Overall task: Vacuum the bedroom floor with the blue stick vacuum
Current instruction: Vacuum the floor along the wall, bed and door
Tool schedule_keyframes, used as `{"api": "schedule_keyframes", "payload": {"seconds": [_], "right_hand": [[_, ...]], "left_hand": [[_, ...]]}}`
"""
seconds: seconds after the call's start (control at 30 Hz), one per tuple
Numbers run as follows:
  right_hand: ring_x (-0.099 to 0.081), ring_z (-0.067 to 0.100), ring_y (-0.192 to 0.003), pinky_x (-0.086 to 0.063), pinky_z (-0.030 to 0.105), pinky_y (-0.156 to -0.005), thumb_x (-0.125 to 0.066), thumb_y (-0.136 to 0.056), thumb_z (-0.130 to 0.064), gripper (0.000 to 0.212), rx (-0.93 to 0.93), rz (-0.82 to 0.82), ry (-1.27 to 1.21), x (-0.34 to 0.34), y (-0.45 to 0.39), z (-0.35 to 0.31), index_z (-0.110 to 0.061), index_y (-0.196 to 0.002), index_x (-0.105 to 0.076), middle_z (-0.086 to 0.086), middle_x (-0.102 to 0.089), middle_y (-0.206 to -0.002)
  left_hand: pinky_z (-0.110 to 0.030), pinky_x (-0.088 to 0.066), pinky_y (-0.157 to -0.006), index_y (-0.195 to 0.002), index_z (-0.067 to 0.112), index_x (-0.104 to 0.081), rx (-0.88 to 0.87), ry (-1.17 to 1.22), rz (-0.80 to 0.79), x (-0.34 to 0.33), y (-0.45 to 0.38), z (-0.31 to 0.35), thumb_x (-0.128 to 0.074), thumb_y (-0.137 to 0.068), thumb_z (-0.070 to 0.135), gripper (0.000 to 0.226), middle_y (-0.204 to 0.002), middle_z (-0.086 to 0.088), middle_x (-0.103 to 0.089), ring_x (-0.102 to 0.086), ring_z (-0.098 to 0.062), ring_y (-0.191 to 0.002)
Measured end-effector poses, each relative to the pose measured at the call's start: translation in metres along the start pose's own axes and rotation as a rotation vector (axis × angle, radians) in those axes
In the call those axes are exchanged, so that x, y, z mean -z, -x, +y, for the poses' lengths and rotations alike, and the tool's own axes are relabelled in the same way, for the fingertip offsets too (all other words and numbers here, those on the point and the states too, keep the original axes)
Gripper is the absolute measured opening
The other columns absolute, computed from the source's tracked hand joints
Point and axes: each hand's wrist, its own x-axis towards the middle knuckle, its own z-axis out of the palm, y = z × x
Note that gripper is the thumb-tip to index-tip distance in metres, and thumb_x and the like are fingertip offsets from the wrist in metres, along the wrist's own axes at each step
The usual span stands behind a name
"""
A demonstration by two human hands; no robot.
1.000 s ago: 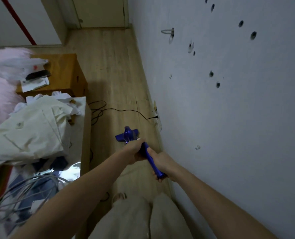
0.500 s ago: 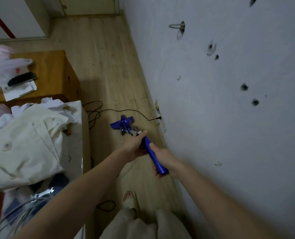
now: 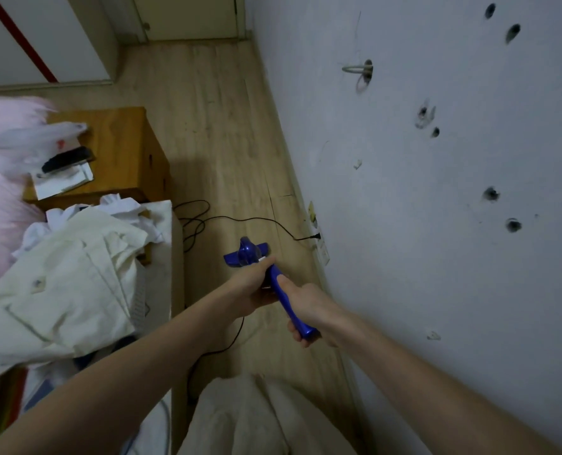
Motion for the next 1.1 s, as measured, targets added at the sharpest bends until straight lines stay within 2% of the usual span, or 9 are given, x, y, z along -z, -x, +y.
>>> {"api": "schedule_keyframes", "payload": {"seconds": [0.07,0.2,0.33,0.47,0.57,0.73,0.83,0.97,1.1], "right_hand": [[-0.053,0.012,-0.046,-0.046,0.022,-0.042,-0.031,-0.099,-0.058,0.054,0.01,-0.014,0.02,0.009,0.007,0.001,-0.008,-0.115,-0.045,0.003,-0.058,-0.062],[-0.054,0.012,-0.043,-0.046,0.023,-0.043,-0.031,-0.099,-0.059,0.058,0.033,-0.016,0.101,0.036,0.012,0.016,-0.005,-0.108,-0.05,0.006,-0.059,-0.065],[-0.053,0.013,-0.038,-0.044,0.022,-0.039,-0.031,-0.099,-0.059,0.061,0.075,-0.005,0.132,0.062,-0.005,0.025,-0.002,-0.105,-0.052,0.008,-0.06,-0.062],[-0.056,0.015,-0.039,-0.045,0.023,-0.04,-0.033,-0.098,-0.06,0.063,0.107,-0.007,0.143,0.066,-0.037,0.023,-0.001,-0.102,-0.051,0.01,-0.061,-0.064],[-0.057,0.017,-0.046,-0.046,0.024,-0.043,-0.033,-0.098,-0.061,0.063,0.11,-0.047,0.096,0.054,-0.06,0.023,-0.002,-0.112,-0.05,0.011,-0.061,-0.07],[-0.053,0.012,-0.04,-0.043,0.021,-0.039,-0.033,-0.098,-0.061,0.056,0.1,-0.097,0.041,0.031,-0.051,0.027,-0.008,-0.108,-0.048,0.007,-0.058,-0.066],[-0.053,0.012,-0.042,-0.042,0.021,-0.04,-0.036,-0.096,-0.062,0.059,0.092,-0.105,0.049,0.04,-0.019,0.032,-0.006,-0.109,-0.051,0.006,-0.059,-0.066],[-0.051,0.013,-0.038,-0.039,0.02,-0.038,-0.039,-0.096,-0.062,0.057,0.049,-0.111,0.112,0.066,0.015,0.04,-0.006,-0.104,-0.05,0.006,-0.059,-0.059],[-0.052,0.013,-0.037,-0.041,0.021,-0.037,-0.039,-0.096,-0.061,0.06,0.048,-0.095,0.091,0.057,0.018,0.053,-0.004,-0.11,-0.05,0.006,-0.06,-0.061]], "left_hand": [[-0.035,-0.052,-0.068,-0.11,0.004,-0.053,0.022,0.067,0.015,-0.006,0.006,-0.002,-0.059,-0.093,0.027,0.029,-0.099,-0.013,-0.064,-0.064,-0.023,-0.085],[-0.037,-0.051,-0.077,-0.09,0.007,-0.049,0.017,0.082,0.045,-0.038,0.016,-0.014,-0.053,-0.098,0.023,0.019,-0.096,-0.014,-0.06,-0.061,-0.026,-0.088],[-0.038,-0.051,-0.078,-0.105,0.005,-0.048,-0.01,0.092,0.062,-0.066,0.01,-0.013,-0.05,-0.099,0.022,0.018,-0.09,-0.012,-0.057,-0.059,-0.023,-0.08],[-0.039,-0.051,-0.085,-0.109,0.006,-0.046,-0.038,0.06,0.123,-0.07,-0.006,-0.002,-0.05,-0.099,0.021,0.018,-0.093,-0.013,-0.057,-0.06,-0.026,-0.087],[-0.038,-0.053,-0.074,-0.111,0.006,-0.046,-0.056,-0.002,0.172,-0.061,-0.02,0.003,-0.05,-0.099,0.023,0.021,-0.095,-0.013,-0.058,-0.06,-0.023,-0.081],[-0.034,-0.05,-0.06,-0.111,0.007,-0.047,-0.044,0.01,0.229,-0.044,-0.015,-0.006,-0.051,-0.099,0.024,0.021,-0.095,-0.012,-0.059,-0.06,-0.022,-0.08],[-0.036,-0.051,-0.066,-0.107,0.003,-0.049,-0.013,0.046,0.21,-0.047,0.008,-0.015,-0.053,-0.098,0.022,0.022,-0.094,-0.013,-0.059,-0.06,-0.024,-0.08],[-0.038,-0.049,-0.081,-0.079,0.007,-0.043,0.017,0.08,0.17,-0.064,0.032,-0.035,-0.049,-0.1,0.018,0.024,-0.085,-0.014,-0.056,-0.057,-0.024,-0.077],[-0.034,-0.051,-0.066,-0.087,0.006,-0.049,0.01,0.132,0.142,-0.065,0.035,-0.046,-0.052,-0.098,0.021,0.019,-0.088,-0.014,-0.059,-0.06,-0.023,-0.078]]}}
